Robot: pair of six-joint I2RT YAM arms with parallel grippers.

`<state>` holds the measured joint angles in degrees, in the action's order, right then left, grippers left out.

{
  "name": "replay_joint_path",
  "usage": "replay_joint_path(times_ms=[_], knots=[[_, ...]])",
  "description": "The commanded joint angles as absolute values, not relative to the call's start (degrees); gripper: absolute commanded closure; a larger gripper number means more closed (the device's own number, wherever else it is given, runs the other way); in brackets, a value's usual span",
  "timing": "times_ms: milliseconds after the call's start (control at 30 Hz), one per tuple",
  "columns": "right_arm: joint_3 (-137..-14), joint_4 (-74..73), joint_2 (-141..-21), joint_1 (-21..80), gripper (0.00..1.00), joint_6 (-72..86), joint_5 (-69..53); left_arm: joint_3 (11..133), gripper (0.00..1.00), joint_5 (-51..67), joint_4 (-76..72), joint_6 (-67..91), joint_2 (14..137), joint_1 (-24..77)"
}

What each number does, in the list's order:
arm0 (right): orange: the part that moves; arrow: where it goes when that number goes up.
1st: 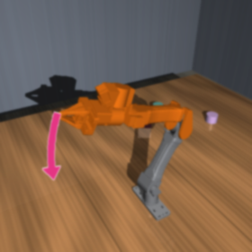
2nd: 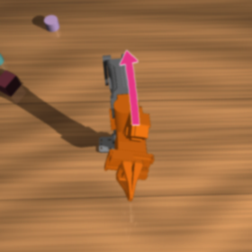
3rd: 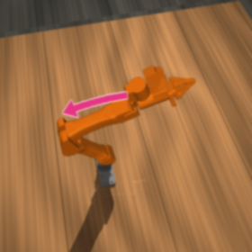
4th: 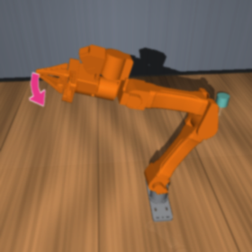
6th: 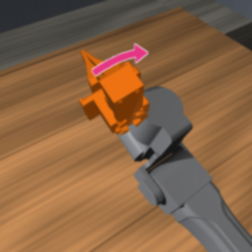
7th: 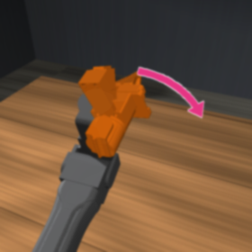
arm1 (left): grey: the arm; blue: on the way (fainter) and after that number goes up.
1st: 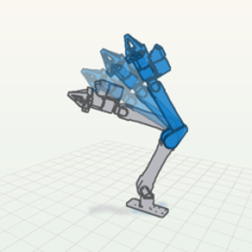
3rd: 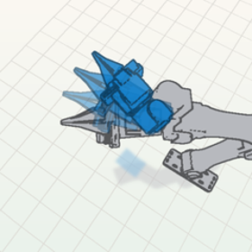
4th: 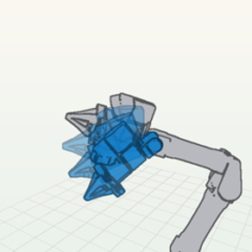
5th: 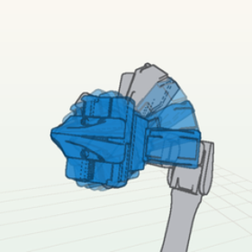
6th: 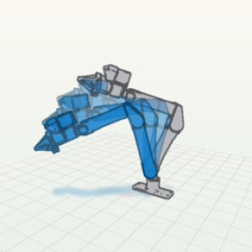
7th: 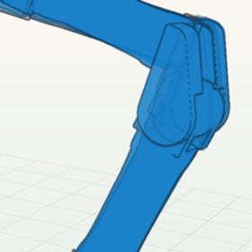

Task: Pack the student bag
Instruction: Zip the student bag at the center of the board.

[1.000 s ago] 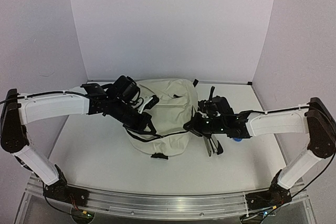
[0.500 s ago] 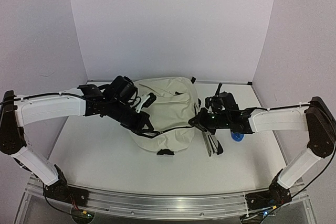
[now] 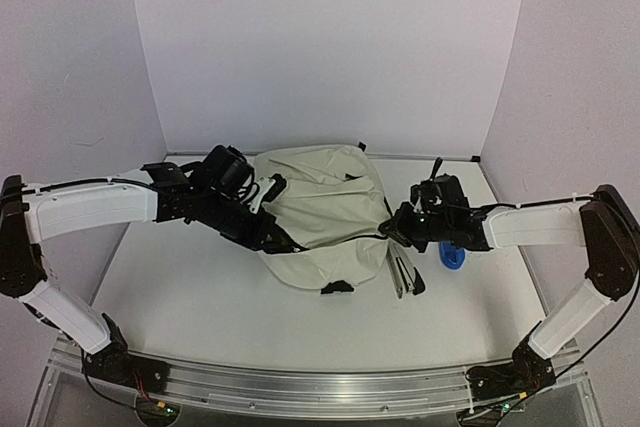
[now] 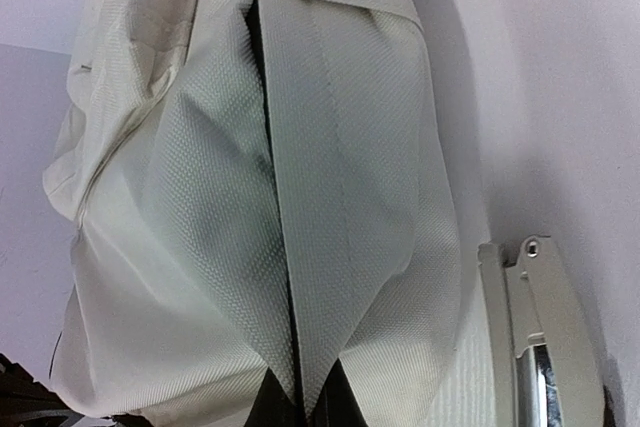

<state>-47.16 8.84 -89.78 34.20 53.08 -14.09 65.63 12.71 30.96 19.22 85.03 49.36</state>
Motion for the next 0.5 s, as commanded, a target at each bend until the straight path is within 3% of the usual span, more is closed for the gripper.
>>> replay_joint_path(times_ms=[0,367,433,467], knots=[[-46.4,7.5,-88.0,32.0,1.00,52.3,-7.5,65.3,1.00,11.6,32.5,17.7,80.9,48.6],[-46.7,8.1,-87.3,29.4,1.00,47.4,-10.2,63.4,1.00,13.1,33.5,16.6,76.7,44.3],[-47.9,8.7,-86.4,29.5,0.92,42.7,-13.8,63.8,1.00,15.6,32.6,16.9,77.0,44.3],[-48.8,8.8,-85.3,29.7,0.80,38.7,-15.8,64.4,1.00,16.8,32.5,17.2,77.6,44.3]])
